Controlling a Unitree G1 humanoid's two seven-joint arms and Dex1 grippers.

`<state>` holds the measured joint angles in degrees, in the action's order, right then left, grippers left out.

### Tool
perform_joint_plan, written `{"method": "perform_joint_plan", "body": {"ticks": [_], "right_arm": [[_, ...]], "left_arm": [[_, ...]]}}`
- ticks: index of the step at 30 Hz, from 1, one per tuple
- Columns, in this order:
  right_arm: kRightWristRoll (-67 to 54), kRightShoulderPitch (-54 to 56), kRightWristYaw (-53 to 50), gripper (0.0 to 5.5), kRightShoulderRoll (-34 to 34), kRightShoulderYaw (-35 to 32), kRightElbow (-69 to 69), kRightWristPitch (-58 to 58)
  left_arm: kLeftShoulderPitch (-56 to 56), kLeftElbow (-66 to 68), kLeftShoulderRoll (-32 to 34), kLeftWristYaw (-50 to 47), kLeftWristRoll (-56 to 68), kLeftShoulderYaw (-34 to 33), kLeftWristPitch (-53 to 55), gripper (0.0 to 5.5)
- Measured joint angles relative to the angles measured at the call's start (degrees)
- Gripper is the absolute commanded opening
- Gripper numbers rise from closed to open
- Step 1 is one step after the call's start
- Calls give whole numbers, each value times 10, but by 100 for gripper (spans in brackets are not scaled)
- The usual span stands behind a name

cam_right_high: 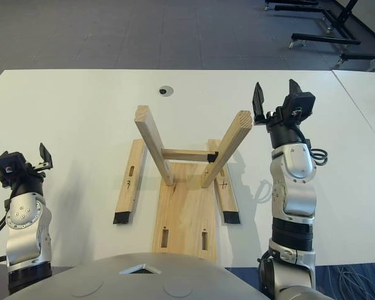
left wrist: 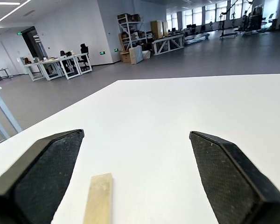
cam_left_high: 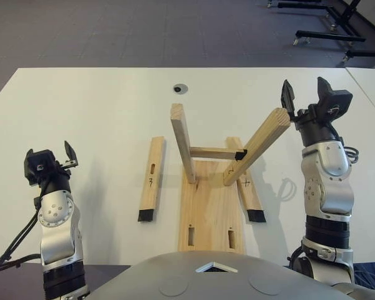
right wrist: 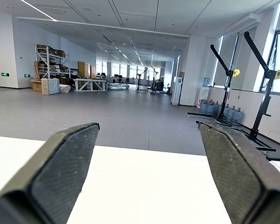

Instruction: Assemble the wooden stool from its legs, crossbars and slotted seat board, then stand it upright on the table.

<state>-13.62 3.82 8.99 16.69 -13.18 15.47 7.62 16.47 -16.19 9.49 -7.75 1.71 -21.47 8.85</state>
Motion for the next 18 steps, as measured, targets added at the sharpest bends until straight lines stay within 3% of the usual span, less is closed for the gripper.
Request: {"method": "perform_joint_plan", "body": {"ticks": [10,18], "right_arm": [[-12,-35,1,392,-10,-5,37,36],[-22,-21,1,392,-10,-9,37,41]], "left_arm": [[100,-83,-64,8,68,-32,185,415],[77,-85,-75,8,111,-39,246,275]]}}
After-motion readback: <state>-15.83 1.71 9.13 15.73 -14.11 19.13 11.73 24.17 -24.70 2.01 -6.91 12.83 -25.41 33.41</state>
